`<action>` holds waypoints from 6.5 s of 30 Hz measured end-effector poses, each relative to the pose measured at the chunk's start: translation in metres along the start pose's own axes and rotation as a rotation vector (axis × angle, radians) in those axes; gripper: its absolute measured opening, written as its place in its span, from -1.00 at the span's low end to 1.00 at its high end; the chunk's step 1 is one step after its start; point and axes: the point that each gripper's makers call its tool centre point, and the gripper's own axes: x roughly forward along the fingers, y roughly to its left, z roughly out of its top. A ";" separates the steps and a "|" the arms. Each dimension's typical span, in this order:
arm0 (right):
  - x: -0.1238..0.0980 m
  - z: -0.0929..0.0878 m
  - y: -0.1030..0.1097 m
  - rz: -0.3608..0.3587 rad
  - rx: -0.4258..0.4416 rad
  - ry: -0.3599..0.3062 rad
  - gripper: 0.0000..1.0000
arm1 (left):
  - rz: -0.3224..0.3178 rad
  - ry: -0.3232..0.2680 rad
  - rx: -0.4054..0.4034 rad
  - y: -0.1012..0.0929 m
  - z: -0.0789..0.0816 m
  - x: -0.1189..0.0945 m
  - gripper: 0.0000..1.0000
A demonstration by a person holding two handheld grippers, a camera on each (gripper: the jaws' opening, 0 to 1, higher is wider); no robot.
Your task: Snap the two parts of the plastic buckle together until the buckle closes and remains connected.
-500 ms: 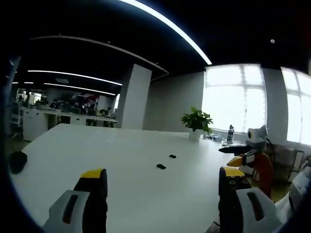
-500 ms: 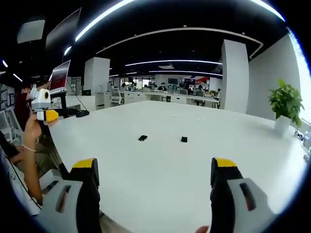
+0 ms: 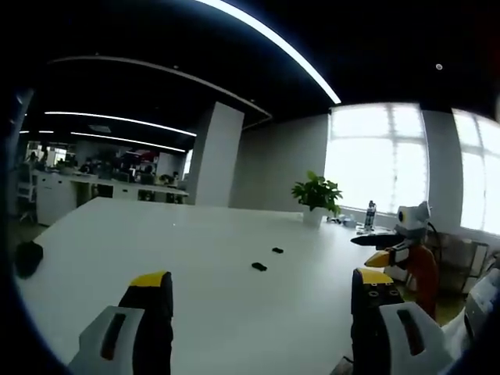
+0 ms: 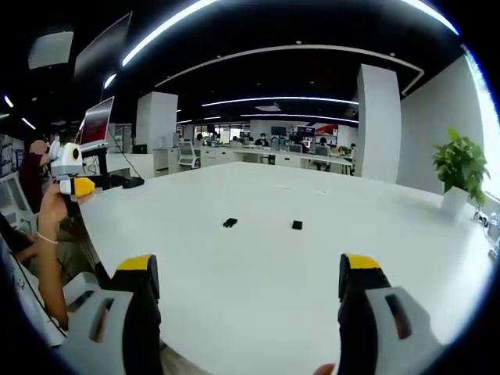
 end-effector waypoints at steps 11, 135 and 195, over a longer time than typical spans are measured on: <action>0.001 0.000 -0.005 -0.002 -0.003 -0.010 0.92 | -0.004 0.013 0.000 -0.001 -0.002 0.003 0.93; 0.089 -0.019 -0.079 -0.096 0.069 0.053 0.87 | -0.036 0.061 -0.012 -0.002 -0.010 0.012 0.92; 0.109 0.019 -0.098 -0.094 0.033 0.053 0.81 | -0.052 0.058 -0.020 -0.001 -0.007 0.014 0.92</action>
